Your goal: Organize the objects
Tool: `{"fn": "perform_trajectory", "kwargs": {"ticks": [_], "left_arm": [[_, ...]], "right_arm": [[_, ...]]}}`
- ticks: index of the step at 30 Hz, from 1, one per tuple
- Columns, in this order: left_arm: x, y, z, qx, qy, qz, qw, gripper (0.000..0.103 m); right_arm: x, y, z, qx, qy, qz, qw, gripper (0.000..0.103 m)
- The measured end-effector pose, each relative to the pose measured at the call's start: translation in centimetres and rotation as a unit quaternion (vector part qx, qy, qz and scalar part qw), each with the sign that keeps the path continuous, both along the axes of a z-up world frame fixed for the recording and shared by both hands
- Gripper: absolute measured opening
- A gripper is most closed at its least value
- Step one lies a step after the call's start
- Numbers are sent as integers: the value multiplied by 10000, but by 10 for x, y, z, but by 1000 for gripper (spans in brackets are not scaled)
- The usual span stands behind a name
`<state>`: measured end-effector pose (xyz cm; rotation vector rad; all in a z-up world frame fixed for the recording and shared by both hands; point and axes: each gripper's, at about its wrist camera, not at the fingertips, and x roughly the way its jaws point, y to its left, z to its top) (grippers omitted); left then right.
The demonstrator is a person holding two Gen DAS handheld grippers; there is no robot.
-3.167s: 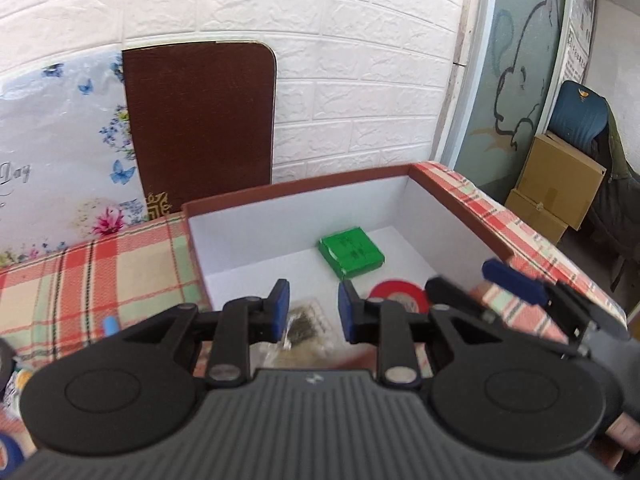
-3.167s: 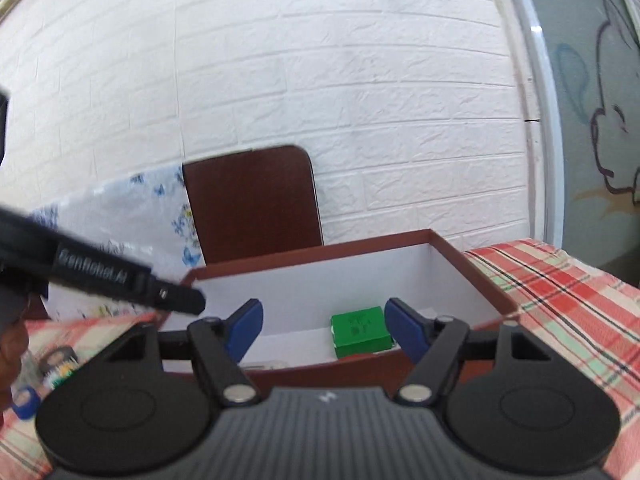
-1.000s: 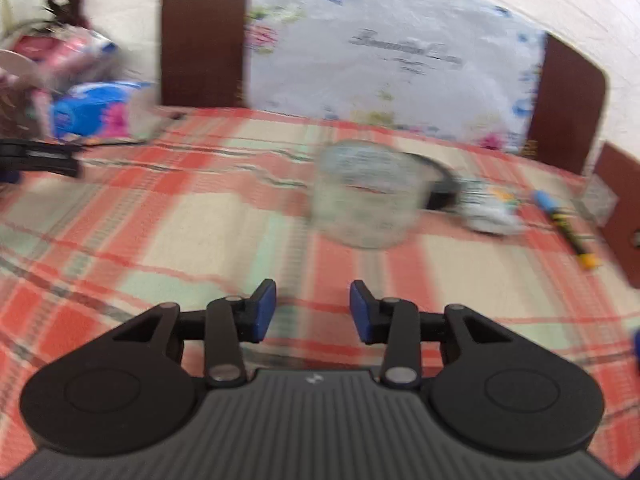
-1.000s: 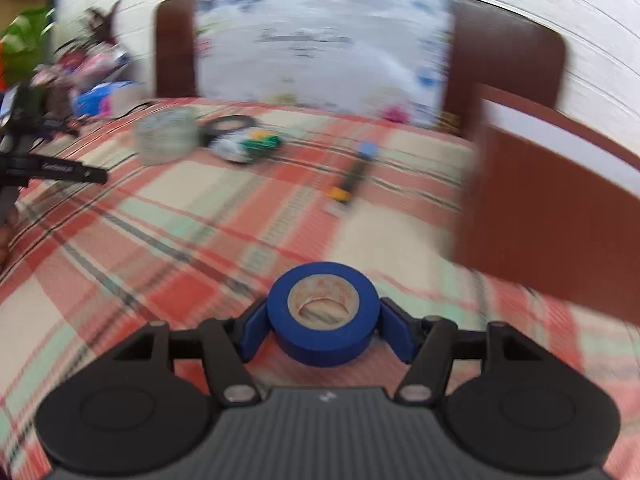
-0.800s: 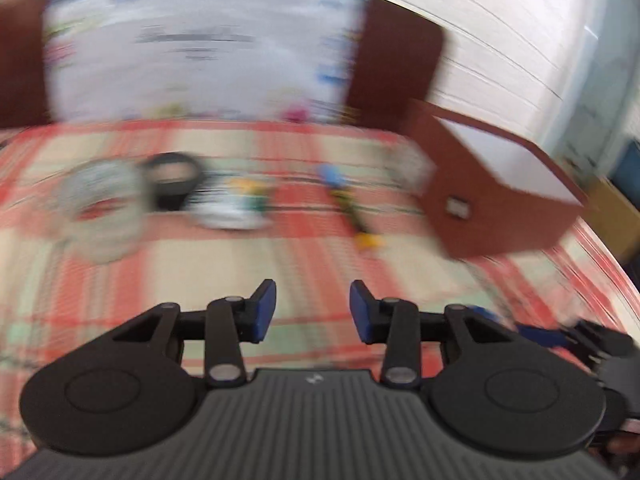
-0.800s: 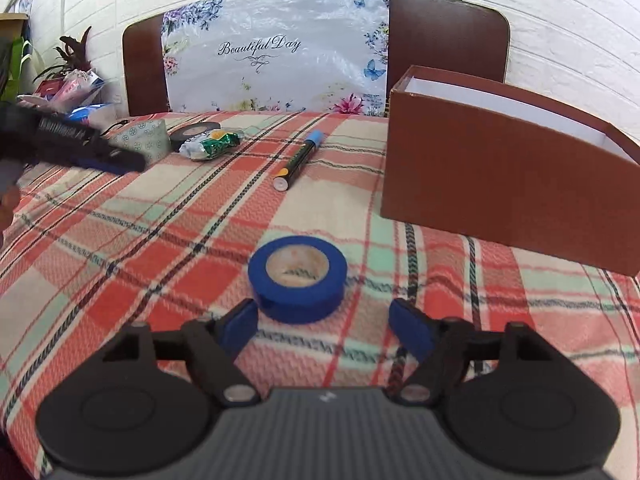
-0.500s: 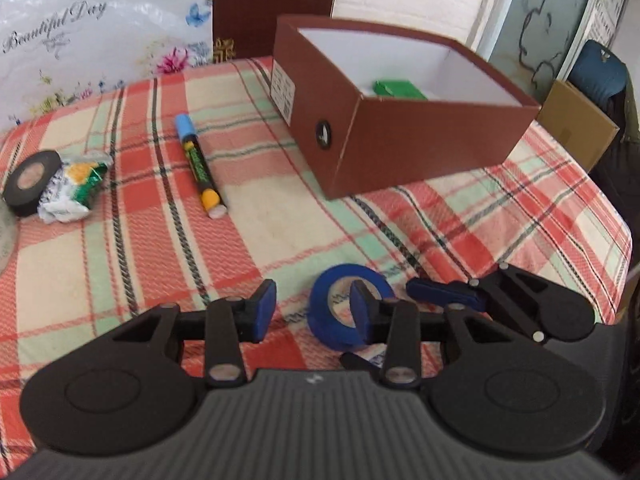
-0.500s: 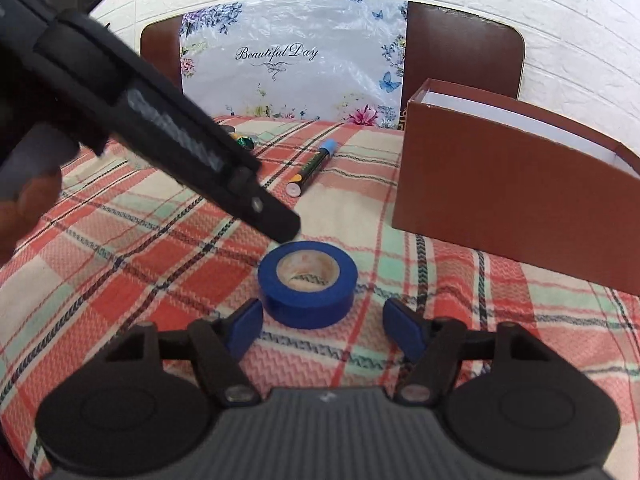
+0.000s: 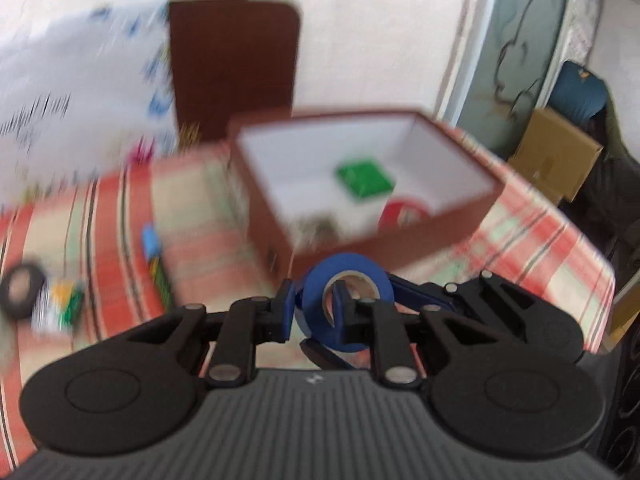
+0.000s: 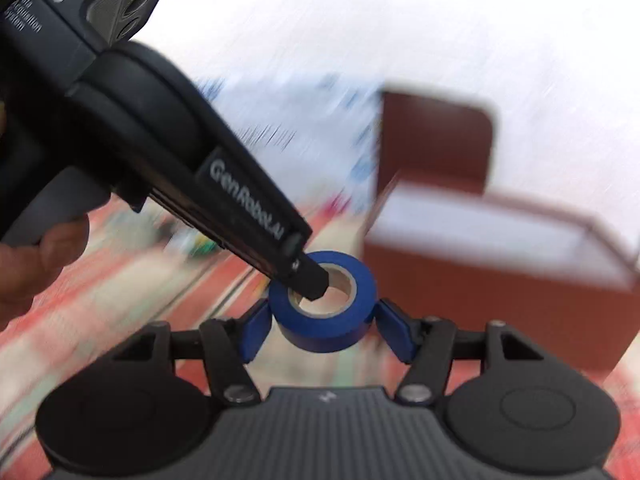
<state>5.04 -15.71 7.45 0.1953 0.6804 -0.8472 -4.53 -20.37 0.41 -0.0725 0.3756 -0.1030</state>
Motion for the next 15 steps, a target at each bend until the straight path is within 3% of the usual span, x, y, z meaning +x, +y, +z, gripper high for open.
{"fn": "perform_trajectory", "kwargs": {"ticks": [2,5,10,15], "left_arm": [[15,-27,15,-99,-193,-139,9997,21],[40,-67,14,-169,-320,-214,9991,21],[74,-110,-8,-138,-141,-79,9998,21],[82,-111,-24,-90,-83,201,9997,23]], "right_arm": [[11,-20,17,-160,-305,-265,9991,59],[34,-53,29,-145,-425,-623,9970,59],[76,-102,19,47,-96,-894,9959,59],[95,-113,3,20,59,-1093,9940,62]]}}
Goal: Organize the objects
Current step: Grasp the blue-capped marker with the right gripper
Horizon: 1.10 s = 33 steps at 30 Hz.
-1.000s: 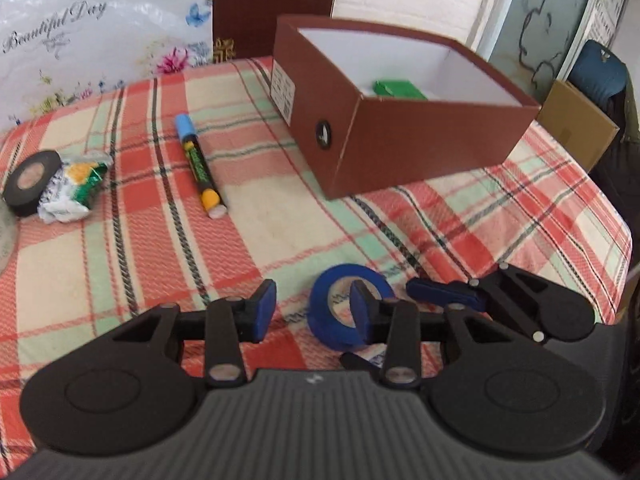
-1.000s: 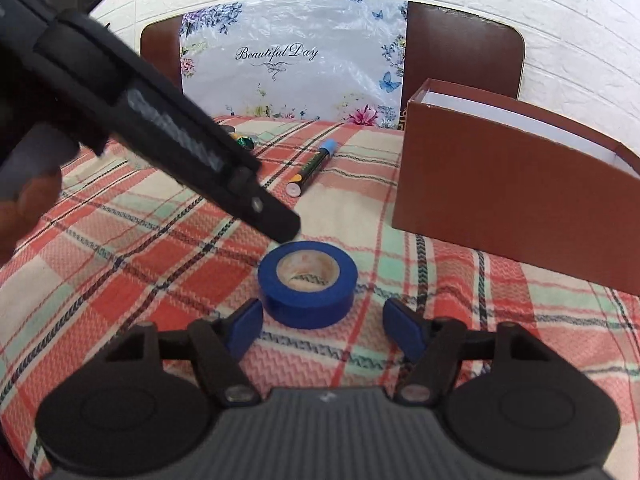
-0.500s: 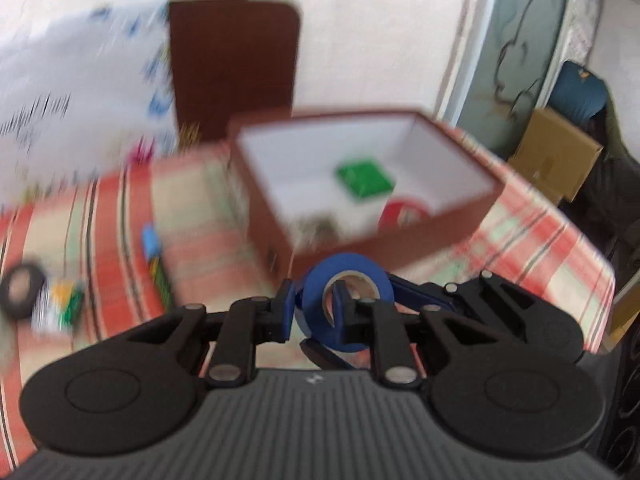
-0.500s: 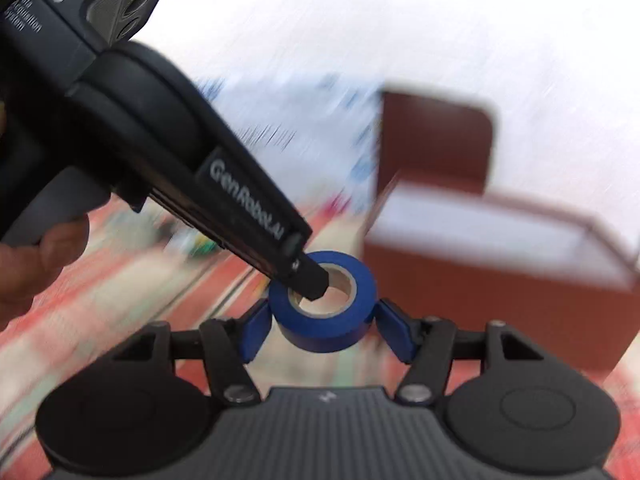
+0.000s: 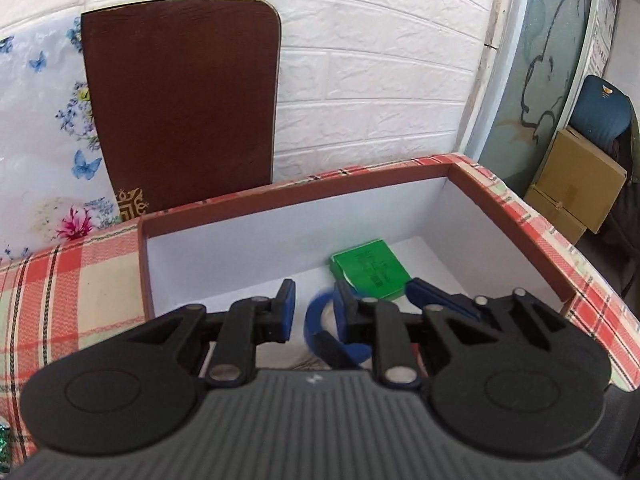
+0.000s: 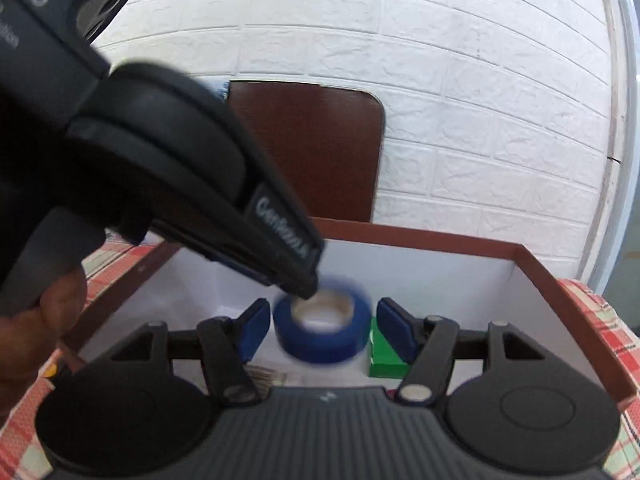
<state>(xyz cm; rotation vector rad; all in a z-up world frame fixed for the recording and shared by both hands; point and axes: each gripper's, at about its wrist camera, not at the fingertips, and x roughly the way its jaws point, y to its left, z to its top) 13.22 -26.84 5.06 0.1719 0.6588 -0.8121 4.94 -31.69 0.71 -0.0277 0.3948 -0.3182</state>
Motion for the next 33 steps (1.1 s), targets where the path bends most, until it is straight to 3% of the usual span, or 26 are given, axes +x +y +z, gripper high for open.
{"fn": "perform_trajectory", "kwargs": {"ticks": [10,16,20,23,27,29,32,33], "left_arm": [[-52,92,22,-581,-548,192,9966,24],[-62,158,0,-417,-417,734,9956,28],[-53,216,-29,-36,-414,1499,9878,29],[-42,263,-53,243,-371,2158,9754,29],[-30,306,-95,505,-257,2812,9580,30],[-39,322,-108,-2,-574,2748,9598,35],[-33,326,-106,-170,-459,2715,9612,38],[-33,323,-105,-150,-486,2678,9621,42]], "right_arm": [[-79,39,9,503,-848,-335,9946,61],[-100,79,9,604,-542,184,9965,61],[-77,108,-9,852,-51,782,9933,61],[-69,137,-20,783,302,1145,9899,61],[-27,158,-22,689,645,1432,9852,58],[-1,163,-27,710,712,1231,9873,55],[46,159,-37,759,942,935,9882,39],[60,157,-43,784,1131,920,9862,23]]}}
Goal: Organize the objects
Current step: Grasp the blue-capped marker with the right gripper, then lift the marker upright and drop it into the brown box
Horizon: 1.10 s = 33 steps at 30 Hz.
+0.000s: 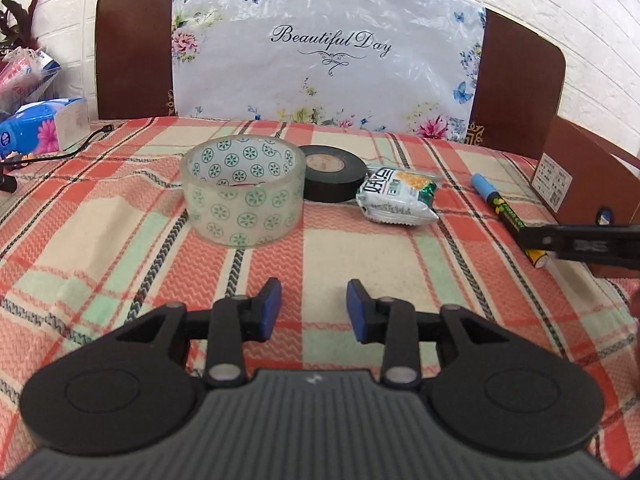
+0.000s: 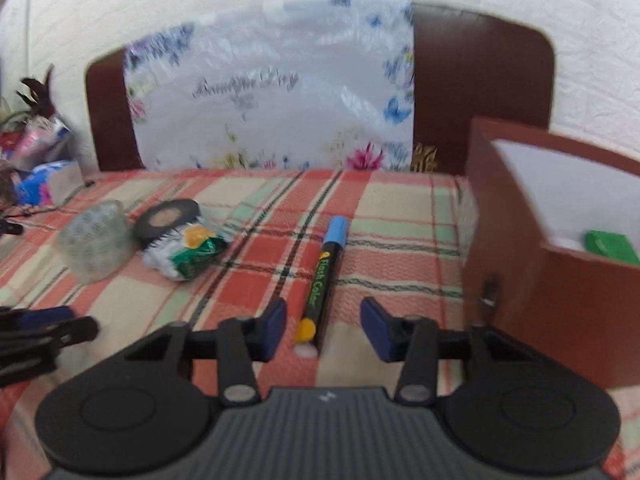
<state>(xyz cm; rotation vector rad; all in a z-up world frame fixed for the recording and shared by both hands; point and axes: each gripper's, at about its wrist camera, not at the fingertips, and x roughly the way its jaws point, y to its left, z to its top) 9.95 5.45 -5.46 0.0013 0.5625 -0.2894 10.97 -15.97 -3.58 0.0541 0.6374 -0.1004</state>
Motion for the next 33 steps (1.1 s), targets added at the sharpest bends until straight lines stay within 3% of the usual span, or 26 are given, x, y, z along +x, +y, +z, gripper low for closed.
{"fn": "perform_trajectory", "kwargs": {"ticks": [1,4,8,10,14,16,17,19,21,24,26,27,29,30,31,33], "left_arm": [[0,-1,0,23,-10,-31,10000,44],[2,0,0,-69,-4,-69,10000,46],[-2,1,-4,-77,8,-87,9999,47],[-2,-1,-3,-35,16,-131,9999,52],[2,-12,3,254,194,-81,9995,54],[1,-18,14,-31,638,-202,9978,54],[0,-22,20,-362,925,-415,9942,54],[-3,-39,30,-892,1555,-946,9792,57],[-8,-64,35,-996,1934,-1341,9668,60],[-9,-98,34,-958,2269,-1590,9561,63],[-7,-119,28,-979,2564,-1707,9463,63],[-8,-130,24,-913,2654,-1746,9438,63],[-16,-149,22,-573,2368,-1722,9544,55],[-20,-157,23,-321,2211,-1737,9591,26],[-21,-162,23,-235,2184,-1820,9585,24],[-26,-163,34,-495,2109,-1888,9578,21]], "right_arm": [[11,-1,-7,27,239,-3,9997,18],[8,-1,-13,48,225,-38,9997,18],[-36,-2,-13,322,251,68,9991,18],[-69,-5,-12,632,294,151,9975,18],[-123,-27,-9,1823,464,146,9820,18],[-134,-35,-11,2164,492,102,9750,18],[-136,-40,-12,2366,496,65,9703,18],[-135,-50,-16,2772,507,2,9595,18],[-133,-59,-22,3092,504,-21,9496,18],[-132,-69,-30,3505,482,-34,9353,18],[-135,-71,-31,3550,444,3,9338,18],[-136,-70,-30,3501,414,50,9358,18],[-139,-68,-29,3404,337,163,9395,18],[-141,-68,-29,3391,308,215,9400,18],[-144,-69,-28,3332,277,224,9422,18],[-148,-72,-23,3150,212,265,9485,18]]}}
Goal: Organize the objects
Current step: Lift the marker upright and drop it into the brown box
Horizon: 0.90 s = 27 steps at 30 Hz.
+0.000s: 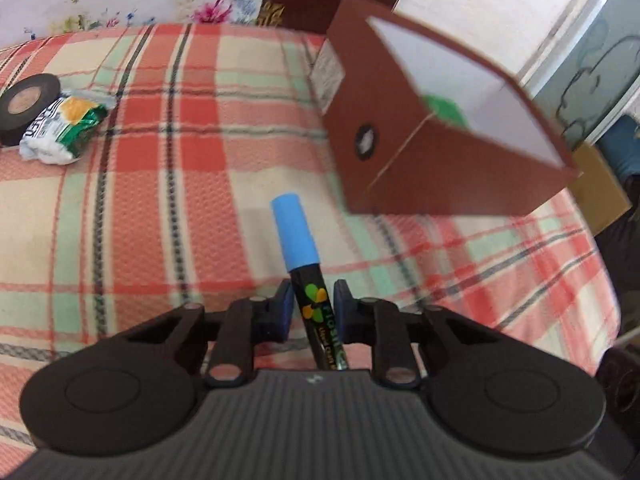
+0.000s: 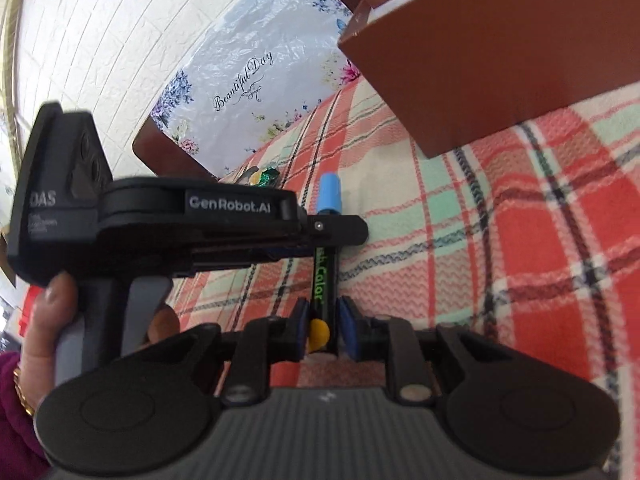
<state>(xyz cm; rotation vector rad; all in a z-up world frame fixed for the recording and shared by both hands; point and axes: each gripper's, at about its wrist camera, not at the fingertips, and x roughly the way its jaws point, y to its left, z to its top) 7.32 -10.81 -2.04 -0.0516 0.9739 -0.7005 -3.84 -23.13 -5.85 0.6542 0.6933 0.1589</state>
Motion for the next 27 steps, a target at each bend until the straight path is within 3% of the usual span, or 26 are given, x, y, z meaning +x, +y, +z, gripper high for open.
{"fn": "perform_trajectory", "kwargs": {"ticks": [4,7,11,15,20,22,24,27], "left_arm": [[-12,-17,55,-505,-493,-312,9970,18],[-11,-44,96,-738,-1010,-554,9906,18],[14,-97,122,-777,-1398,-821,9837,18],[48,-134,111,-635,-1420,-691,9854,18],[70,-147,83,-245,-1202,-495,9912,19],[74,-148,72,38,-1264,-390,9912,26],[72,-143,71,253,-1465,-329,9883,29],[66,-125,81,201,-1692,-227,9851,29]], "right_arm": [[-12,-3,33,-639,-678,-53,9956,18],[-14,-17,66,-1081,-1370,-338,9841,18],[10,-55,98,-1471,-1686,-836,9711,18],[51,-93,101,-1508,-1618,-1136,9686,18],[88,-123,73,-1444,-1178,-1174,9754,18],[96,-124,64,-1505,-1005,-1208,9760,26],[94,-121,60,-1820,-1043,-1375,9680,42],[82,-123,60,-1851,-1132,-1510,9644,42]]}}
